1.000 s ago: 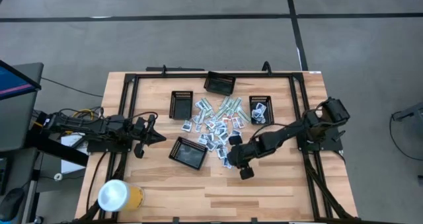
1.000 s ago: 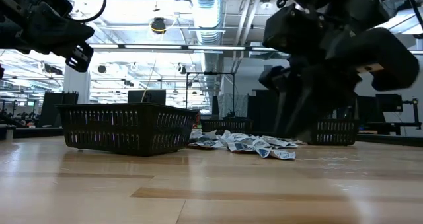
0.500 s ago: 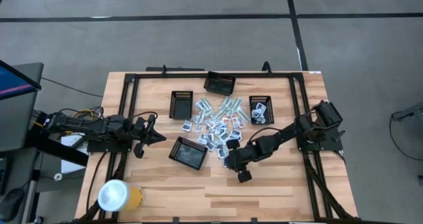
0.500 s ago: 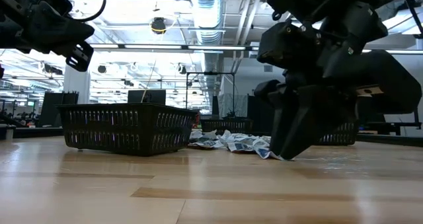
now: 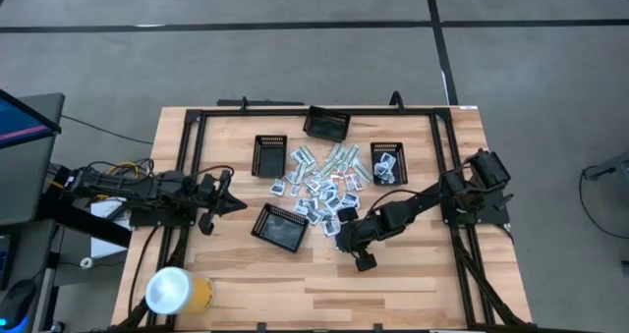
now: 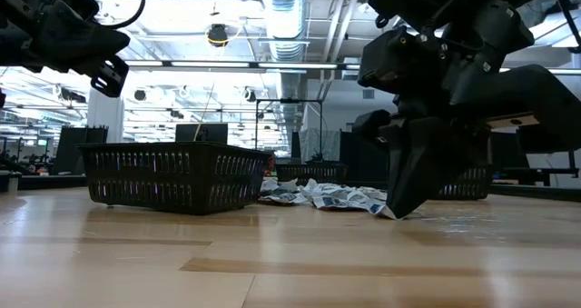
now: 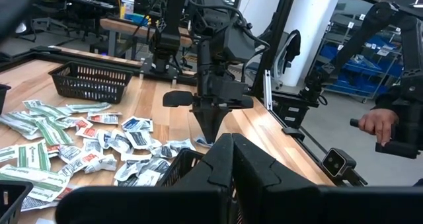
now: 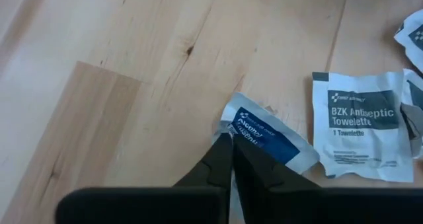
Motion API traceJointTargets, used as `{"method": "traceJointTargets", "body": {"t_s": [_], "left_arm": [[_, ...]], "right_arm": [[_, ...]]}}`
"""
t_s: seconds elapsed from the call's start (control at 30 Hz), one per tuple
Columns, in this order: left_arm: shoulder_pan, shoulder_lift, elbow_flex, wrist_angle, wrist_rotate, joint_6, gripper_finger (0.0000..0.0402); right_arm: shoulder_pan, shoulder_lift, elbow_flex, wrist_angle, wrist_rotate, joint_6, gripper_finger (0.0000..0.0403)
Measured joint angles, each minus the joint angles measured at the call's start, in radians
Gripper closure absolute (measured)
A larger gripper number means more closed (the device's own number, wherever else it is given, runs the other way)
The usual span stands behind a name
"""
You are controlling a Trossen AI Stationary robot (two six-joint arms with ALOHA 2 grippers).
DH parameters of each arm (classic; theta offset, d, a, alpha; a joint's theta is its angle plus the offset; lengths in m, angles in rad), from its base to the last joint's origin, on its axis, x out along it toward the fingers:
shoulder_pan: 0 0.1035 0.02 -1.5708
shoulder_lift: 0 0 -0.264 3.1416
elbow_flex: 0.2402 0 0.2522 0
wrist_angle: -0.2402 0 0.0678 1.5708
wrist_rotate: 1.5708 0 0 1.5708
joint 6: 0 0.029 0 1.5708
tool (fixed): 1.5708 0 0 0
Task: Pick & Place First Aid Supplies
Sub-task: Put the white alcohol pad into the right black bin
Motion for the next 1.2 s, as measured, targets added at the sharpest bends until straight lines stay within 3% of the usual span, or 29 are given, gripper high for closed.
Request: {"method": "traceJointTargets", "body": {"t_s": [0.3, 0.6, 0.97, 1.2], "left_arm": [[0.000, 0.000, 0.000, 0.001, 0.000, 0.000, 0.0394], [0.000, 0.000, 0.000, 0.004, 0.000, 0.000, 0.0394], [0.000, 0.000, 0.000, 0.005, 0.000, 0.000, 0.0394], [0.000, 0.000, 0.000, 0.007, 0.000, 0.000, 0.0394]], "right_arm": [[0.000, -0.056, -0.007, -0.021, 0.007, -0.002, 0.0399], [-0.004, -0.209, -0.008, -0.028, 0.130, -0.003, 0.0401], [-0.098, -0.415, -0.006, -0.242, 0.342, -0.002, 0.0402], [-0.214, -0.496, -0.005, -0.398, 0.349, 0.000, 0.0402]]}}
